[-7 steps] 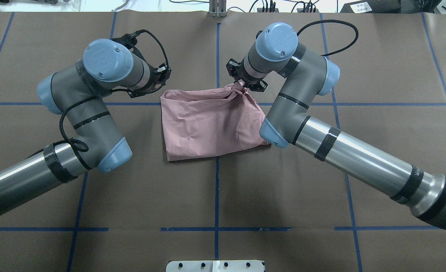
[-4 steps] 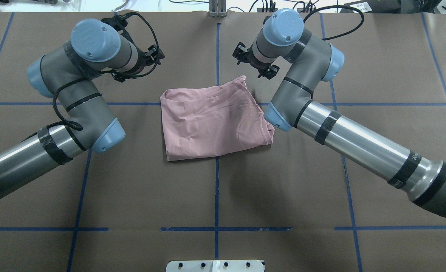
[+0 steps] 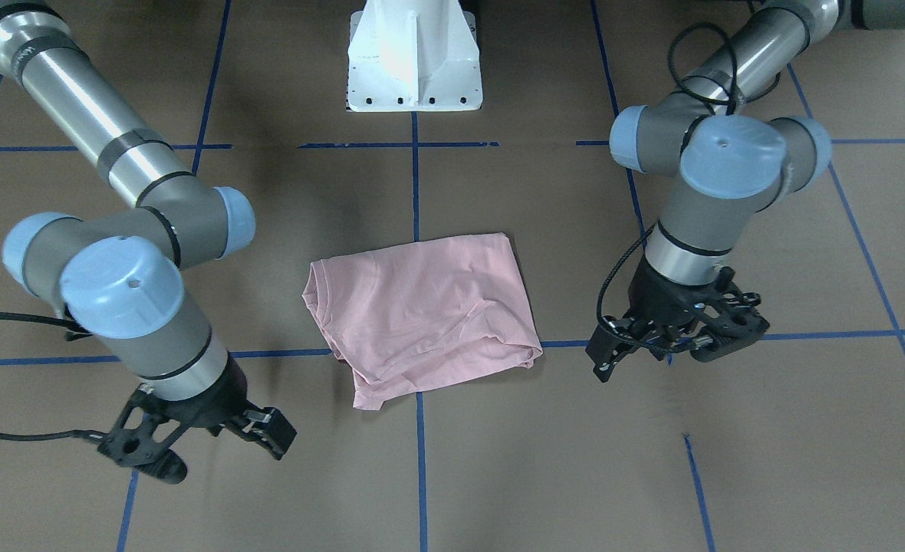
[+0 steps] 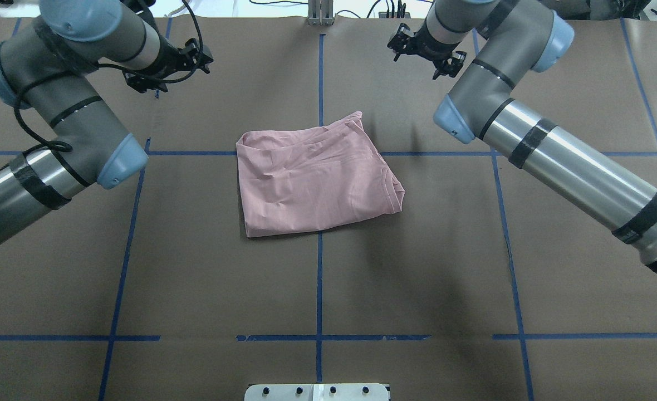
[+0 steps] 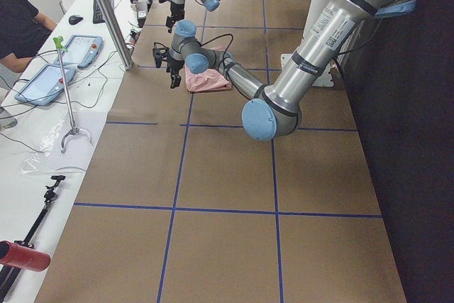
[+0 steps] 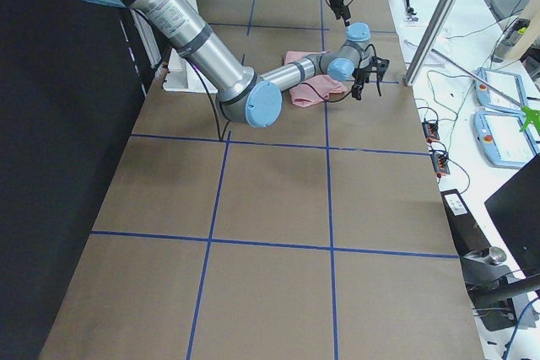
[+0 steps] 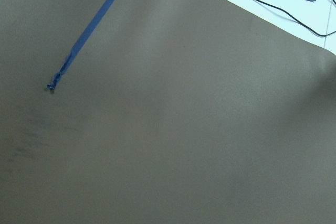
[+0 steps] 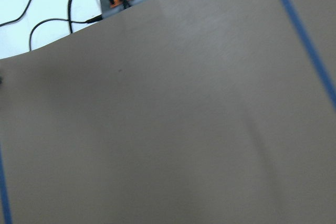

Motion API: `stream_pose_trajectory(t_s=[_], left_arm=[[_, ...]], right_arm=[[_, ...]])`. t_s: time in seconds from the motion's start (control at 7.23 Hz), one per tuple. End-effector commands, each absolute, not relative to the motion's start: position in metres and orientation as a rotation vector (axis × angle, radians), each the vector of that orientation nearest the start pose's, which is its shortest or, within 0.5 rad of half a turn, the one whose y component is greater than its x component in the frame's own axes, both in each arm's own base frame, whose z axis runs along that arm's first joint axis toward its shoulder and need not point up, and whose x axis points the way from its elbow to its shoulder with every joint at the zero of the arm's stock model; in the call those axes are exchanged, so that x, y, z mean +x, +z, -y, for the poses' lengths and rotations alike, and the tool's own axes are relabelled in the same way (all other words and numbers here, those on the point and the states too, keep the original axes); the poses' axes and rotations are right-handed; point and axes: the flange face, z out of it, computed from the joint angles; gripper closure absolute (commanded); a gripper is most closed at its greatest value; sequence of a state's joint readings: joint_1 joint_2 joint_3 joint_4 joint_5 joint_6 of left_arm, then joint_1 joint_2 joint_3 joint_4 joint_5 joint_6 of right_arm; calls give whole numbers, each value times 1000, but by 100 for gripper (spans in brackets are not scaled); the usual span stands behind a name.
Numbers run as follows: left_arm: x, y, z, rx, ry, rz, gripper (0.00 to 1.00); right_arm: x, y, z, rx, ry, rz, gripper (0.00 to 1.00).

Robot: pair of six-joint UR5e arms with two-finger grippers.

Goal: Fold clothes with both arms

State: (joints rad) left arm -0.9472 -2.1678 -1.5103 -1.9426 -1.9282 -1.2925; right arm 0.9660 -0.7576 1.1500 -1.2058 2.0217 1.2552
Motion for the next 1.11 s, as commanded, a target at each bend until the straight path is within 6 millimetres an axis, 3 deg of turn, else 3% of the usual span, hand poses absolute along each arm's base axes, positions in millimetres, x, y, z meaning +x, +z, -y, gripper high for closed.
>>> stream_pose_trajectory(t_s=[0.0,0.14,0.28,0.55,0.69,0.83,0.97], left_arm=[[205,336,638,364,-263,-885,0],[163,370,641,401,-164,-808,0],[109,402,641,442,-53,-711,0],[13,448,629,453,199,-542,0],[-35,478,615,439,291,-487,0],[-57,510,590,399,310,-584,0],[-46,546,555,350,316,-758,0]], right_arm=[[-252,348,712,116,205,725,0],[-190,386,699,134,79,680,0],[-142,423,677,122,-6,695,0],[-10,497,631,119,-81,827,0],[22,537,596,99,-151,815,0],[59,579,563,80,-172,812,0],[59,586,552,85,-192,808,0]])
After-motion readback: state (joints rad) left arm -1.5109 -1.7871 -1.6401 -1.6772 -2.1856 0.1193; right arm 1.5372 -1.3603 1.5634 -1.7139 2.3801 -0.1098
